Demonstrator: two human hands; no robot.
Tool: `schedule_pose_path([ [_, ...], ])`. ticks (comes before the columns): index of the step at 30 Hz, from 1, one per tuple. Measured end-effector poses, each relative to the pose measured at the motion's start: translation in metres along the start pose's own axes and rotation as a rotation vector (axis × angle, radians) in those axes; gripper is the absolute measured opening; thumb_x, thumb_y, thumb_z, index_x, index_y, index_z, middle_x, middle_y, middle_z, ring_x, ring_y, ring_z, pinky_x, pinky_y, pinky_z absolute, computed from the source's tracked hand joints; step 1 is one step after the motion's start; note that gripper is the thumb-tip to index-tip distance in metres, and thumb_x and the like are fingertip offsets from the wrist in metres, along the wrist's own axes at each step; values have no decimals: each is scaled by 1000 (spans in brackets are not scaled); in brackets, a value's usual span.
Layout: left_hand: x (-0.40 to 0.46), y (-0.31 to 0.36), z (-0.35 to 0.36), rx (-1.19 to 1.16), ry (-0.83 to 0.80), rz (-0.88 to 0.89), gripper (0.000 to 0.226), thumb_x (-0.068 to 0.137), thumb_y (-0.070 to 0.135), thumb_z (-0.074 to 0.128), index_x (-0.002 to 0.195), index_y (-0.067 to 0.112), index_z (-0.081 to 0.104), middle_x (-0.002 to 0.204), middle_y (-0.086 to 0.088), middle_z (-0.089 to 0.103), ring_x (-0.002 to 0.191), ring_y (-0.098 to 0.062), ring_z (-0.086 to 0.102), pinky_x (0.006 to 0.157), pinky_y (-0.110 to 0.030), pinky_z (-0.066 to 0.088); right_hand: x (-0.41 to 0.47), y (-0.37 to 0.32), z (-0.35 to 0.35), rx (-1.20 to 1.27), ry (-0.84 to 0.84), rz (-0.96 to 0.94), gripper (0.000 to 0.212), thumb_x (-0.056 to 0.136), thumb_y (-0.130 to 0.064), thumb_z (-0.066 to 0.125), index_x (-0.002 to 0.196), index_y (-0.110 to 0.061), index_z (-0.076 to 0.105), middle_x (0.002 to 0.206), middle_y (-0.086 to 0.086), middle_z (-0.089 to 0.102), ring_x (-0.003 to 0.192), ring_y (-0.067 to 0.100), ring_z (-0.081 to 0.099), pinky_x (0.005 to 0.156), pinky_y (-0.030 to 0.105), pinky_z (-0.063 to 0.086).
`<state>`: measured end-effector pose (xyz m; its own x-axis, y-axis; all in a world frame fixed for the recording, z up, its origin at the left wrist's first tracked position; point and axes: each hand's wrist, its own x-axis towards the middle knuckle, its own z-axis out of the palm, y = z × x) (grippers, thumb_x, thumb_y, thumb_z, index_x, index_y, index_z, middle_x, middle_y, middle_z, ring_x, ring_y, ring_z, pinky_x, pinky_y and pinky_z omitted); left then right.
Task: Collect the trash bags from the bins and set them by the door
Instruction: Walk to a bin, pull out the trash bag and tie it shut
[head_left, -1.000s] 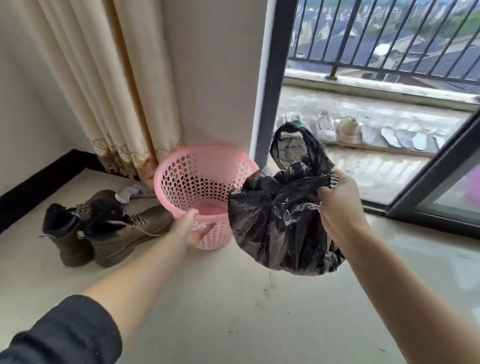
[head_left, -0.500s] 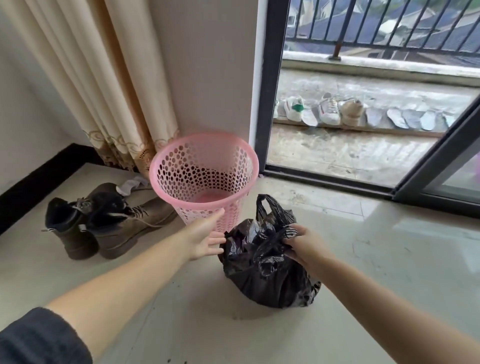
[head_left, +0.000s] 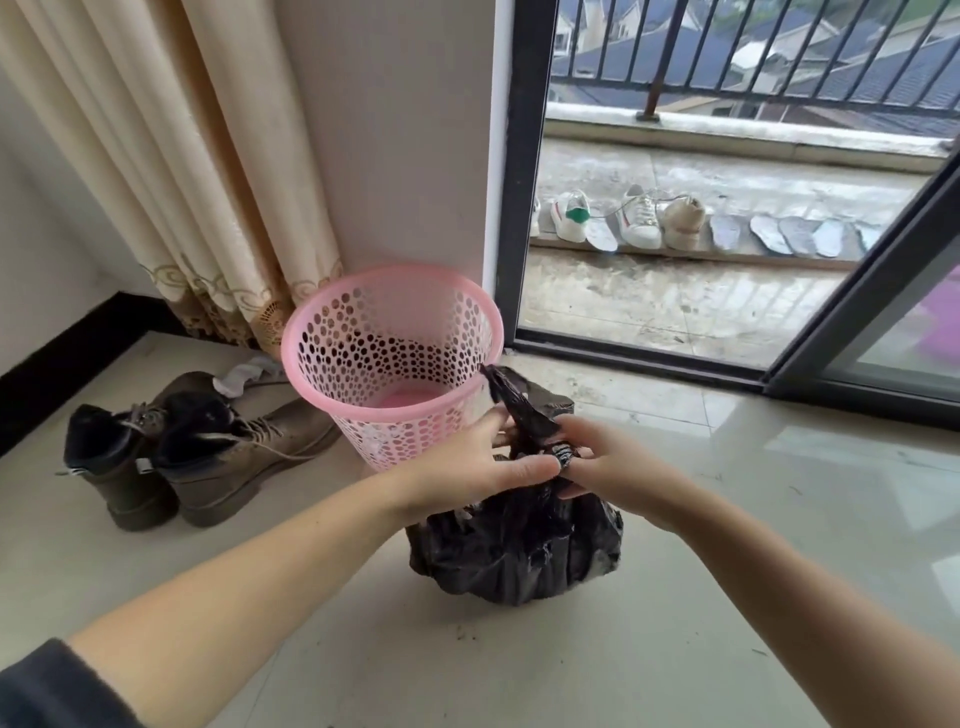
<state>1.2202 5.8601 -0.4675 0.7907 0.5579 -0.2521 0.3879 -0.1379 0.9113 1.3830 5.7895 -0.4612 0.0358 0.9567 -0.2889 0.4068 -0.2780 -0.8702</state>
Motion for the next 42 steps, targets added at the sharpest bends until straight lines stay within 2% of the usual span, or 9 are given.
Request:
schedule_pose_path([
  [6, -2, -8, 2, 458, 205, 138, 58, 84, -1, 43, 136, 23, 45, 125, 2, 58, 116, -14, 53, 100, -28, 42, -4, -9, -15, 49, -228, 84, 46, 86, -8, 63, 118, -34, 42, 118, -5, 57, 87, 9, 68, 79, 22, 57],
  [14, -7, -1, -10, 299, 227, 72, 40, 91, -3, 39, 104, 20, 69, 100, 2, 68, 85, -8, 62, 85, -21, 51, 18, -3, 2, -597, 152, -226, 37, 82, -36, 66, 117, -24, 59, 127, 2, 45, 121, 17, 39, 107, 30, 33],
  [18, -10, 15, -30, 251, 558, 107, 24, 88, 3, 51, 87, 21, 66, 76, -5, 67, 69, -31, 61, 71, -41, 51, 23, -11, -11, -122, 306, -186, 28, 87, -21, 61, 115, -16, 64, 124, 0, 53, 110, 11, 51, 81, 0, 39],
  [23, -19, 55, -49, 186, 867, 242, 9, 89, 13, 60, 81, 10, 57, 68, -1, 60, 59, -3, 54, 56, -15, 44, 14, -37, -38, 565, 305, -280, 17, 85, -15, 56, 100, -21, 61, 104, -10, 68, 94, 3, 62, 85, 21, 43],
  [27, -26, 88, -47, 333, 711, 119, 3, 87, 19, 61, 87, 21, 59, 66, 17, 57, 58, 16, 55, 50, -3, 37, 7, -53, -38, 743, 148, -344, 15, 78, -21, 59, 88, -21, 70, 97, 1, 66, 83, 23, 50, 81, 43, 35],
  [32, -31, 89, -51, 921, 833, 121, 25, 88, 20, 56, 112, 18, 51, 75, 3, 54, 66, -20, 52, 53, -28, 31, 0, -56, -35, 869, 73, -363, 28, 86, -20, 47, 78, -19, 74, 109, 16, 57, 81, 20, 57, 59, 29, 51],
  [36, -30, 95, -56, 208, 831, 415, 31, 85, 11, 57, 115, 19, 52, 70, 2, 48, 61, -10, 47, 63, -18, 40, -1, -51, -38, 1047, 28, -325, 25, 92, -23, 42, 78, -16, 61, 124, 7, 65, 115, 16, 54, 68, 29, 39],
  [39, -22, 87, -59, -347, 628, 256, 14, 88, 20, 56, 102, 24, 57, 87, 0, 64, 83, -13, 60, 77, -26, 48, -3, -53, -36, 1042, 19, -321, 37, 93, -26, 40, 73, -21, 70, 120, 3, 67, 108, 12, 59, 71, 28, 41],
  [42, -22, 77, -48, -411, 473, 182, 12, 96, 13, 47, 96, 15, 58, 57, 1, 55, 53, -13, 50, 60, -26, 47, -5, -54, -29, 954, -12, -318, 36, 91, -28, 38, 83, -20, 72, 113, 5, 67, 96, 11, 66, 66, 25, 55],
])
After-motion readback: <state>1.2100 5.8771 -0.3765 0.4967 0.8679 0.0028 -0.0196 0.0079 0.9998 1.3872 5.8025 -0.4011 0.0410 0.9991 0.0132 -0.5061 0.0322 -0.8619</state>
